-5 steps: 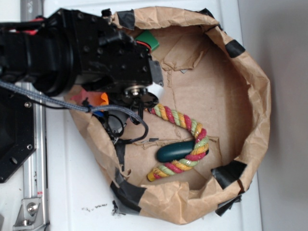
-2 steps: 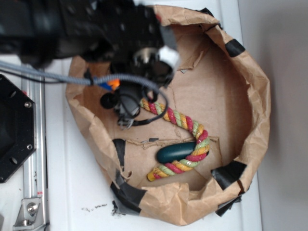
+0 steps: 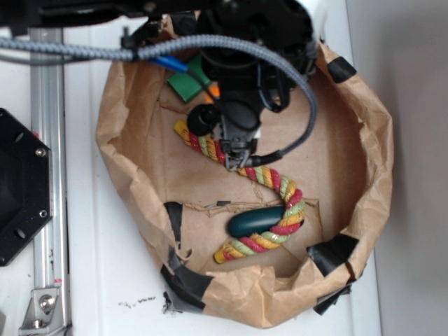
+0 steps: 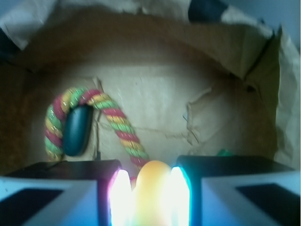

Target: Grab the yellow duck.

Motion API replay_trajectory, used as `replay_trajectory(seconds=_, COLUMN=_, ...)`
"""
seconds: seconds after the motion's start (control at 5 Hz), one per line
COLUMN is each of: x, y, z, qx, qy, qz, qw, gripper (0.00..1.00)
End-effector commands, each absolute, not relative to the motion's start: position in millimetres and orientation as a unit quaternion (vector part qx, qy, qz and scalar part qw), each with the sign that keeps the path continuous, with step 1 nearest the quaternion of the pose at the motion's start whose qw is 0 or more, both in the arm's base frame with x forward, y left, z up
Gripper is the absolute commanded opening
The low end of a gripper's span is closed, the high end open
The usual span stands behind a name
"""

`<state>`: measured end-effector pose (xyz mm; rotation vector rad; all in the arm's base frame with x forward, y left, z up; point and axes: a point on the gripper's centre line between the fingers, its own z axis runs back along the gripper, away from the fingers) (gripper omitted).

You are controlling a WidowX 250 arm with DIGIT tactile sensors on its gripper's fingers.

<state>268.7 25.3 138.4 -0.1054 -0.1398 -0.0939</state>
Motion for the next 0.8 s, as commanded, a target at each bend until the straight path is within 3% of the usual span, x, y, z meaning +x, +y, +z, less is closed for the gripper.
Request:
replay_trajectory(seconds=0.0, x=284, y=33, z=153, qx=-0.032, qy=-0.153, qz=-0.031, qw=0.987, gripper=0.0)
replay_trajectory(seconds=0.2, x=293, y=36, z=146, qx=-0.046, qy=-0.141, qz=-0.03, qw=0.988, gripper=0.0)
replay_trajectory(seconds=0.6, x=290, y=32, z=147, qx=-0.049, qy=-0.137, qz=-0.031, qw=0.989, gripper=0.0)
